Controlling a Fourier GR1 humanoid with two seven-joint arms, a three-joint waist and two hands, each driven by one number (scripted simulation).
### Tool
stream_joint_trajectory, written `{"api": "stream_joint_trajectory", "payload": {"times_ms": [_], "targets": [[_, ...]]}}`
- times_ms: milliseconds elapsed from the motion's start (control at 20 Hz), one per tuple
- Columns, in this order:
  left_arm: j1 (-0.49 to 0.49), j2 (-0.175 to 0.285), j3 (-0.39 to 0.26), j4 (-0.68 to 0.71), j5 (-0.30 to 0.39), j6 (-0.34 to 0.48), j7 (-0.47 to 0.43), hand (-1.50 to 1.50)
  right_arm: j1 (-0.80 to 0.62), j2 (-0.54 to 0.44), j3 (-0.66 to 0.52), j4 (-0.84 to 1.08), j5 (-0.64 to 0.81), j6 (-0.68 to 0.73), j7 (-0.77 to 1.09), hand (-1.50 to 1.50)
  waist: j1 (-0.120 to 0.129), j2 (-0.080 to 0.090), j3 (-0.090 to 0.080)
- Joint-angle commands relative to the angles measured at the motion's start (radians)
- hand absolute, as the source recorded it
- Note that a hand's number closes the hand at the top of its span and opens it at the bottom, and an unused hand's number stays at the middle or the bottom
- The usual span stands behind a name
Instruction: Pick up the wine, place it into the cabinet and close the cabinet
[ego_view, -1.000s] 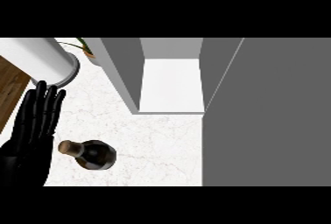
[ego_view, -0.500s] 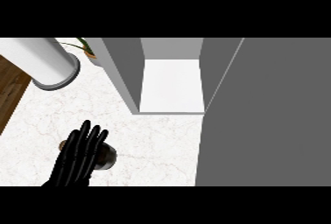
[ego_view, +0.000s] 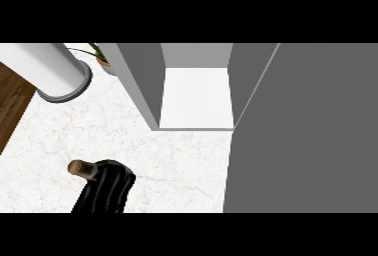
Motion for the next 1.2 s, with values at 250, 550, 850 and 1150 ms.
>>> {"api": "stream_joint_trajectory", "payload": {"times_ms": [250, 550, 850, 1150], "targets": [[-0.049, 0.011, -0.064, -0.110, -0.045, 0.108, 0.129, -1.50, -0.104, -0.001, -0.022, -0.110, -0.026, -0.048, 0.183, -1.50, 0.000, 0.001, 0.000], [-0.012, 0.040, -0.104, -0.184, -0.101, 0.169, 0.174, -1.50, -0.054, 0.016, 0.045, -0.063, 0.040, -0.028, 0.104, -1.50, 0.003, -0.001, 0.000], [-0.037, 0.108, 0.075, -0.214, -0.006, 0.144, 0.181, -1.50, -0.135, 0.017, 0.036, -0.134, 0.047, -0.090, 0.234, -1.50, 0.001, -0.001, -0.001], [-0.019, 0.144, 0.165, -0.236, 0.082, 0.145, 0.199, -1.50, -0.119, 0.021, 0.083, -0.190, 0.085, -0.110, 0.282, -1.50, -0.002, -0.002, -0.002]]}}
